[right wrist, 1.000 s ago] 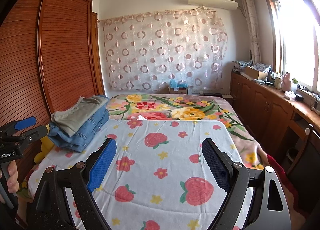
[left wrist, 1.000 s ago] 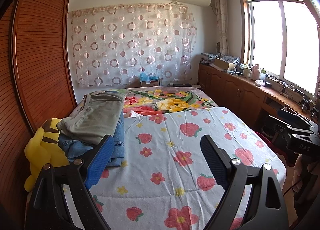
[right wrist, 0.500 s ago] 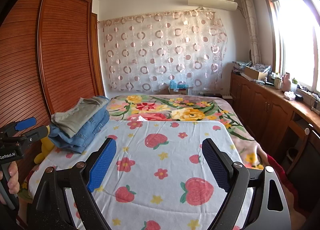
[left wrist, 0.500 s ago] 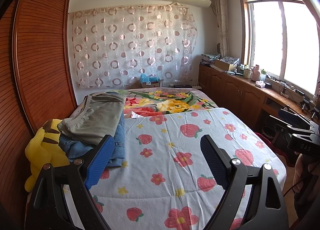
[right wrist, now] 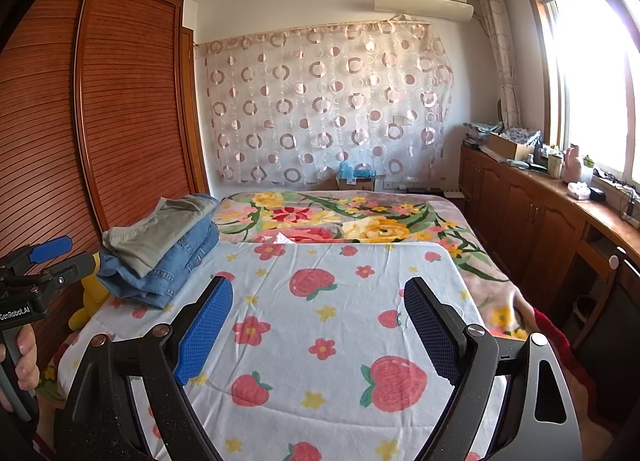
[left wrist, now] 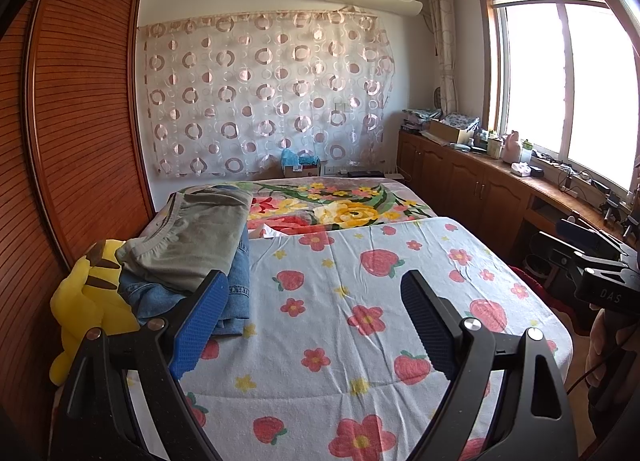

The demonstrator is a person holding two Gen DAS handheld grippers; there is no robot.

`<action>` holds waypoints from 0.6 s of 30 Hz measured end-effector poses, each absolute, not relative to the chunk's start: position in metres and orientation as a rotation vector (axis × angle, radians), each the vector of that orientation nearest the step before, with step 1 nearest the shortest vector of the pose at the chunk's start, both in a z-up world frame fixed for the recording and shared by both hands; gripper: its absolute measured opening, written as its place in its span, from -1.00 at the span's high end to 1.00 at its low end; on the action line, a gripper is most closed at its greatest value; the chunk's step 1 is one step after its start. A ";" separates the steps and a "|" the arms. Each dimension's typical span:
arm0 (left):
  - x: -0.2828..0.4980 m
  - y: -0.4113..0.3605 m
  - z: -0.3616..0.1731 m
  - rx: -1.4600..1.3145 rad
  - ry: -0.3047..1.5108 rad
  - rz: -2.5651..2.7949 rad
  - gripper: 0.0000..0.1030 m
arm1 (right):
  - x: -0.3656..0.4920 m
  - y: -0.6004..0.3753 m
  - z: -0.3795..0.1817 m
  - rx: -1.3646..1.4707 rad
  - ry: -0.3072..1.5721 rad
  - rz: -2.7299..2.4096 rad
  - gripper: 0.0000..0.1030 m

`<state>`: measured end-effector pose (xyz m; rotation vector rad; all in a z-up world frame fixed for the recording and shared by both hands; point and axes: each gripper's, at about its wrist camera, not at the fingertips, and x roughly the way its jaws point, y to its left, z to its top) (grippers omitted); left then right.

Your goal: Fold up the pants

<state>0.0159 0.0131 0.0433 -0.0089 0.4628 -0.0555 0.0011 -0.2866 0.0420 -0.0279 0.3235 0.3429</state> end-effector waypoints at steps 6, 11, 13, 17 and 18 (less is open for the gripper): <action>0.016 0.013 0.043 -0.009 0.462 -0.056 -0.72 | 0.001 -0.286 0.043 -0.025 0.323 0.344 -0.72; 0.016 0.013 0.042 -0.008 0.462 -0.056 -0.72 | 0.000 -0.286 0.043 -0.024 0.321 0.342 -0.72; 0.015 0.013 0.042 -0.008 0.461 -0.057 -0.72 | 0.000 -0.286 0.043 -0.023 0.320 0.342 -0.72; 0.015 0.014 0.042 -0.008 0.461 -0.056 -0.72 | 0.000 -0.286 0.043 -0.022 0.319 0.339 -0.72; 0.015 0.014 0.042 -0.008 0.461 -0.056 -0.72 | 0.001 -0.285 0.043 -0.022 0.319 0.339 -0.72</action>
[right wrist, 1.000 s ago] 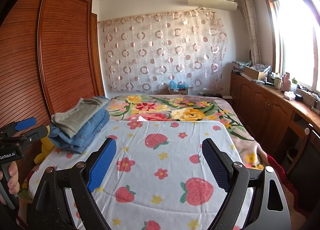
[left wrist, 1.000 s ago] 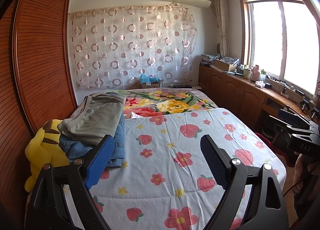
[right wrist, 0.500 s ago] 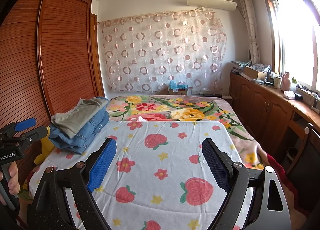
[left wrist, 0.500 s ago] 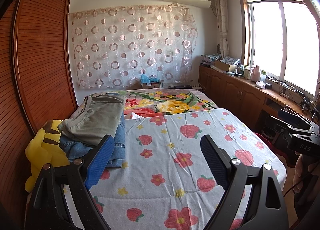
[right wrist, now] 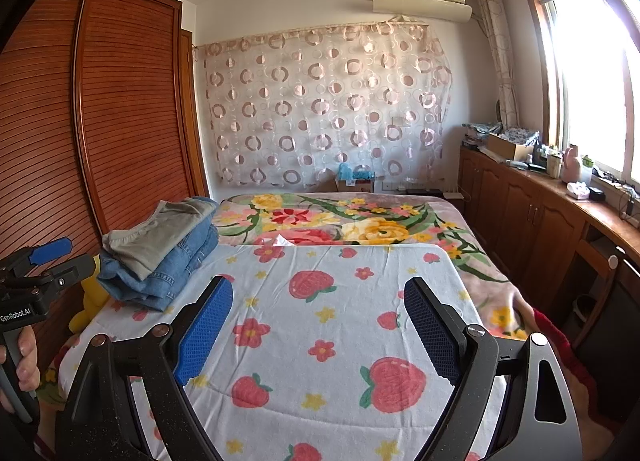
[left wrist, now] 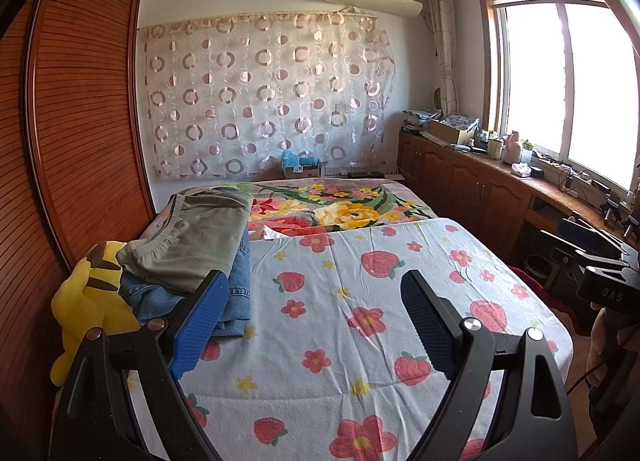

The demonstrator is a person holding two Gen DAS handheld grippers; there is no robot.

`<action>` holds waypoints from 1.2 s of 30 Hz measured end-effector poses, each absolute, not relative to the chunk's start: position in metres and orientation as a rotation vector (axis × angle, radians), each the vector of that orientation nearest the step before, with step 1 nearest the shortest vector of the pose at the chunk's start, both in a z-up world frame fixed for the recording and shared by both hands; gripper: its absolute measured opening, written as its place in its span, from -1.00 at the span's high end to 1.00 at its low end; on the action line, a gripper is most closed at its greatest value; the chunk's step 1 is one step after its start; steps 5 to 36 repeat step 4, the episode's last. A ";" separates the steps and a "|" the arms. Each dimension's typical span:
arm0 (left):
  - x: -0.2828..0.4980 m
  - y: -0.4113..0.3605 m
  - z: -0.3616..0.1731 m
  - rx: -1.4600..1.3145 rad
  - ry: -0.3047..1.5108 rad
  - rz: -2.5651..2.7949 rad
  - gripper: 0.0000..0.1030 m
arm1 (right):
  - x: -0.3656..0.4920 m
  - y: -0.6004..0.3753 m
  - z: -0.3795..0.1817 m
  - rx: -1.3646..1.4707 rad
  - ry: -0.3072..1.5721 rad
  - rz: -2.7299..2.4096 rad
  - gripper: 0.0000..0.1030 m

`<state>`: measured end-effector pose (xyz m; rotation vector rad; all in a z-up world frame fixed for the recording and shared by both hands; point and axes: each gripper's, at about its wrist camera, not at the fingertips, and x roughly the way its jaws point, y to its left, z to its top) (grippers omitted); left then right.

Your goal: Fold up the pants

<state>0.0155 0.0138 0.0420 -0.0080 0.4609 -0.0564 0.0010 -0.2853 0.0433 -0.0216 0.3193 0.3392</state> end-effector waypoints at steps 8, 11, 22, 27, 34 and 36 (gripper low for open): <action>0.015 0.014 0.042 -0.008 0.460 -0.056 -0.72 | 0.001 -0.284 0.043 -0.021 0.319 0.337 -0.72; 0.015 0.014 0.042 -0.008 0.460 -0.056 -0.72 | 0.001 -0.284 0.043 -0.021 0.319 0.337 -0.72; 0.015 0.014 0.042 -0.008 0.460 -0.056 -0.72 | 0.001 -0.284 0.043 -0.021 0.319 0.337 -0.72; 0.015 0.014 0.042 -0.008 0.460 -0.056 -0.72 | 0.001 -0.284 0.043 -0.021 0.319 0.337 -0.72; 0.015 0.014 0.042 -0.008 0.460 -0.056 -0.72 | 0.001 -0.284 0.043 -0.021 0.319 0.337 -0.72; 0.015 0.014 0.042 -0.008 0.460 -0.056 -0.72 | 0.001 -0.284 0.043 -0.021 0.319 0.337 -0.72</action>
